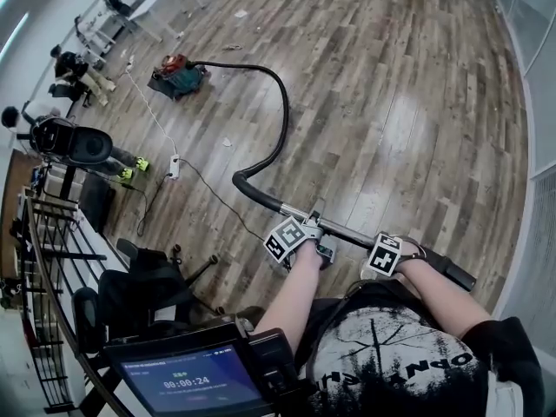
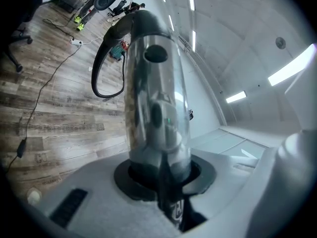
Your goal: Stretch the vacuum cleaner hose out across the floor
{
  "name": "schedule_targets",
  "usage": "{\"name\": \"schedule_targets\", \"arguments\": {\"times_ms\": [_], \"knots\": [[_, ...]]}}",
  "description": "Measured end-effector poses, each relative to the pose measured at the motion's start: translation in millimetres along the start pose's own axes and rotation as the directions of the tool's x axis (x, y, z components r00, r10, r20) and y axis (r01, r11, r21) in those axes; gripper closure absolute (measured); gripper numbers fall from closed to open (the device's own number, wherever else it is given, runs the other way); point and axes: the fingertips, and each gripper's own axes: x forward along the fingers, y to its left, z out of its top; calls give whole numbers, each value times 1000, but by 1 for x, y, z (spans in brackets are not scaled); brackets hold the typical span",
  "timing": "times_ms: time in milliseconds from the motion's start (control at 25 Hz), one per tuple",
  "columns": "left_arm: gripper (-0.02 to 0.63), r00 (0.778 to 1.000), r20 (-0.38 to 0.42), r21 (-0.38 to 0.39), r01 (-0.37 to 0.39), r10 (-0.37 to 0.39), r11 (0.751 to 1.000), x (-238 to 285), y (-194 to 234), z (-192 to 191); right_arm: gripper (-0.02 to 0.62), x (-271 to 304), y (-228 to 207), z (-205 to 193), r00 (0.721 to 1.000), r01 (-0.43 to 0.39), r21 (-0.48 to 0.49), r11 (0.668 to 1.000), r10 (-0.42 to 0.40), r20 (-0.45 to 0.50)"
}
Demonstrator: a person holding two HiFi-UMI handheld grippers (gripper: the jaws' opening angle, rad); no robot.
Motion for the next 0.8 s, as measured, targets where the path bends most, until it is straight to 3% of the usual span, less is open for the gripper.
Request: {"name": "schedule_targets", "arguments": {"times_ms": [360,640,800], "knots": [[523,998,-32,-38,47,-49,998,-22,27,-25,538,17,37,-19,998,32,38,999,-30,-53],[523,986,-128,-57,95,-102,994,-92,37,-83,538,15,136,-48,993,82,131,988,-70,-92],[523,978,-176,-75,102,-113,992,-111,41,-116,538,13,170,-72,991,93,171,981,-74,-115]]}}
